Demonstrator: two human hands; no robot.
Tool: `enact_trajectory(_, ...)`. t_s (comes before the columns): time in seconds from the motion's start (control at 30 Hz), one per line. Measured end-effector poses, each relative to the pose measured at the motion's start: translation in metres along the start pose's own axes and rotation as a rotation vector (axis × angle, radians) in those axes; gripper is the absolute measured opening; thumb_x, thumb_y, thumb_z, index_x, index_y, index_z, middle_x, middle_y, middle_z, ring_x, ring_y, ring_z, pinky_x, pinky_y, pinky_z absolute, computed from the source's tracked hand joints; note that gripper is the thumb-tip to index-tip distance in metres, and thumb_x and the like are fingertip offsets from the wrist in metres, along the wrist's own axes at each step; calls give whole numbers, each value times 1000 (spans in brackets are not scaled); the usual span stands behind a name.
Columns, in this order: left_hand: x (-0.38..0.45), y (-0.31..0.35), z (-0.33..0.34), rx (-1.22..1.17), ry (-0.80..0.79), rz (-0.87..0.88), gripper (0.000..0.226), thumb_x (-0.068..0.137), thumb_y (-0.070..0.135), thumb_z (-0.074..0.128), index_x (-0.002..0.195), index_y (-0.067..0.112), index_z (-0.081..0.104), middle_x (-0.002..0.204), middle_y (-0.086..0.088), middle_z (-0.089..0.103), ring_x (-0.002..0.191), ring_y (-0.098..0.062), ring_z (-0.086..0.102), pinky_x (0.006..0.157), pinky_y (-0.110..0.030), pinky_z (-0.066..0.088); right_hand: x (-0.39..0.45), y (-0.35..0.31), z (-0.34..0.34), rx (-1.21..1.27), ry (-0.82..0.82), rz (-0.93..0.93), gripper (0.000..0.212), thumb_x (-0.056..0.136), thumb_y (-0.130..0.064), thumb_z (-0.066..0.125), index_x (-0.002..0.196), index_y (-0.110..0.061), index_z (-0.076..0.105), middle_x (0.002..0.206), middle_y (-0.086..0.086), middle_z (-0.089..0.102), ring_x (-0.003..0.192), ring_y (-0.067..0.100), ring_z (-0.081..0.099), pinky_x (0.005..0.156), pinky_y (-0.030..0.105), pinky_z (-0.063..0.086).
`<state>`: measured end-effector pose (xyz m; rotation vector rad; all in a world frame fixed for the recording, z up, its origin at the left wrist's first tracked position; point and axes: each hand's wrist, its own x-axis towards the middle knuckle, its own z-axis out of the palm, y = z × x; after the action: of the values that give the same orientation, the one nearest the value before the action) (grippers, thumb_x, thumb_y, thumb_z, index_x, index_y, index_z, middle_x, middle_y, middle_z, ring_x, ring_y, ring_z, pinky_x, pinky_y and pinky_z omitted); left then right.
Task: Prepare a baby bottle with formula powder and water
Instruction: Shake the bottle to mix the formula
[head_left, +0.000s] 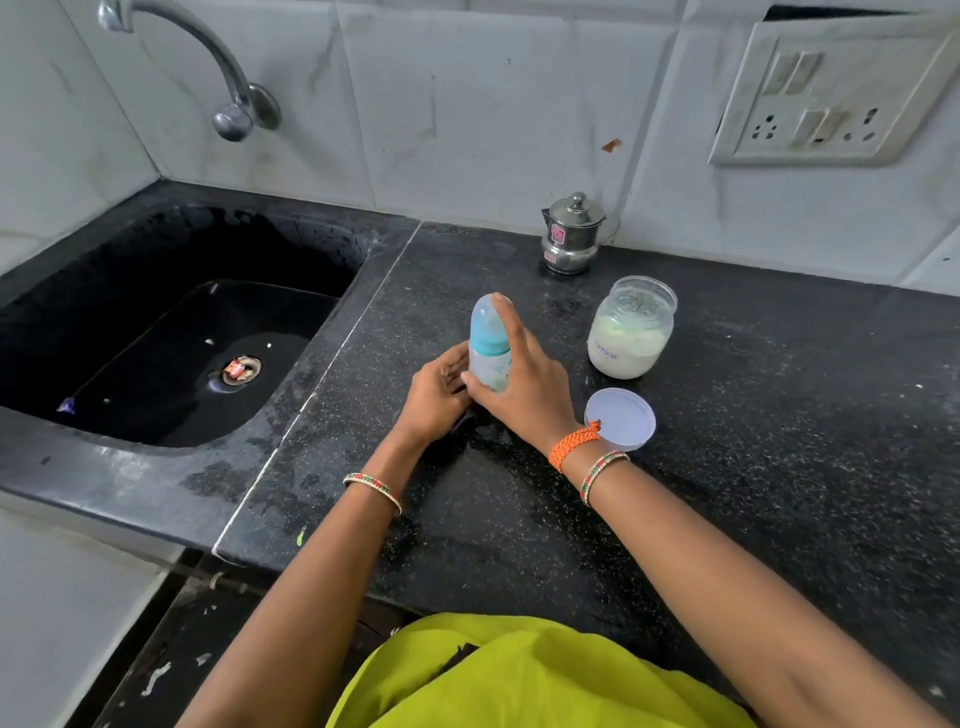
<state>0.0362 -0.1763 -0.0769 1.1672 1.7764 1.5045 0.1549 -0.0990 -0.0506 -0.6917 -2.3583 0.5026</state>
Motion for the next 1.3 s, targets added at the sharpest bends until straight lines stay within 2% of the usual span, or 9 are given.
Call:
enact_trajectory(0.13,2,8,-5,20,-81,-18,55,82,-17,56,132,5,48,124,-3,61,106,0,62,93,-21,50,3,-2,3,68,17,146,102,77,-30,72,145,-40,-3,144,4,44,115,32,58,82,44,52)
enact_trajectory(0.3,13,17,-10,-28,-95,-64,48,84,-22,43,126,-2,54,119,-8,62,108,-13,63,88,-20,53,22,8,-15,292,-45,230,107,73,-28,78,147,-39,1,138,3,50,113,28,59,92,44,50)
enact_trajectory(0.37,21,24,-9,-71,-21,-65,48,82,-25,39,120,-3,58,114,-11,64,97,-2,67,79,-14,52,38,14,-35,426,-9,250,108,71,-24,81,149,-30,7,138,3,46,117,25,55,97,44,48)
enact_trajectory(0.6,44,46,-17,-185,174,-32,46,83,-21,39,100,12,66,102,-8,70,95,-15,66,71,-19,54,98,-5,-129,710,938,123,107,73,-15,81,149,-14,5,142,-10,34,114,11,56,93,42,54)
enact_trajectory(0.73,53,64,-15,-163,154,1,44,86,-15,41,96,19,67,100,-2,72,92,-13,68,71,-24,55,93,-5,-122,561,269,148,104,68,-11,83,146,-28,17,133,-9,46,105,13,58,90,40,54)
enact_trajectory(0.9,56,75,-19,-153,175,16,43,85,-14,40,99,14,69,101,-1,73,92,-10,69,70,-23,55,113,-7,-134,760,696,105,97,76,-11,78,145,-25,12,119,-12,49,91,-3,64,77,20,54)
enact_trajectory(1.03,58,80,-18,-165,149,15,40,84,-11,42,99,14,69,100,-2,74,93,-16,70,70,-28,56,112,-13,-130,638,88,82,94,68,-17,84,133,-50,24,125,-1,54,96,9,63,77,30,58)
enact_trajectory(1.17,62,88,-21,-239,156,26,30,92,-3,47,103,16,67,101,0,73,93,-17,70,70,-30,56,124,-11,-128,827,655,112,92,75,-8,78,144,-24,19,121,-11,50,91,-1,65,73,22,56)
enact_trajectory(1.3,57,103,-16,-283,61,-25,19,98,15,47,101,23,64,99,-5,71,85,-13,69,71,-34,59,119,-7,-113,649,201,46,93,69,-12,83,143,-26,27,127,-6,52,95,11,64,76,23,56)
